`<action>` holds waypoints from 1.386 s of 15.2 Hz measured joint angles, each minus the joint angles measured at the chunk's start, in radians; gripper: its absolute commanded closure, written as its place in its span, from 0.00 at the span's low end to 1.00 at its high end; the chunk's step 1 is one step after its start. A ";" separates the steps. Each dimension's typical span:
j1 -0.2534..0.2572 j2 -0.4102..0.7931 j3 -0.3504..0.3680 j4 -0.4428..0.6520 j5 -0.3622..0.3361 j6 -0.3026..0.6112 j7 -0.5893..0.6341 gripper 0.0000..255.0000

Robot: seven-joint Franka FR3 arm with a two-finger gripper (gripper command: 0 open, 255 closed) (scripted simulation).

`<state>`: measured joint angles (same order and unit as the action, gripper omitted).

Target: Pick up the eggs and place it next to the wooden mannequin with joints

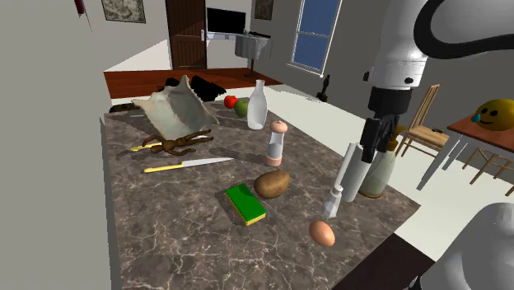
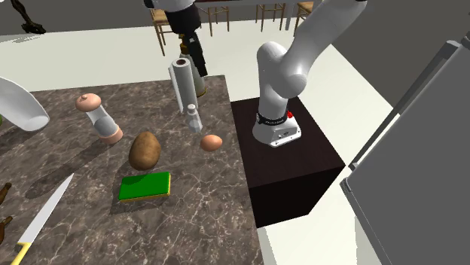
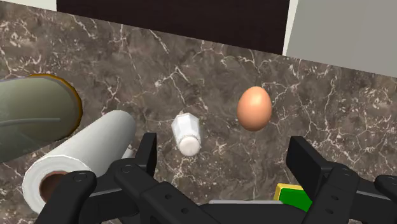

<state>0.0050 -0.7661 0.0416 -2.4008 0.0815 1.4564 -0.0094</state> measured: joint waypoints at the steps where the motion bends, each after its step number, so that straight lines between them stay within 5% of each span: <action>1: 0.000 0.000 0.000 0.000 0.000 0.000 0.000 0.00; 11: 0.097 -0.144 0.222 -0.331 0.050 0.354 0.113 0.00; 18: 0.170 -0.092 0.447 -0.526 0.091 0.705 0.244 0.00; 21: 0.168 -0.044 0.491 -0.550 0.096 0.791 0.270 0.00</action>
<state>0.1729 -0.8098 0.5328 -2.9507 0.1771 2.2474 0.2609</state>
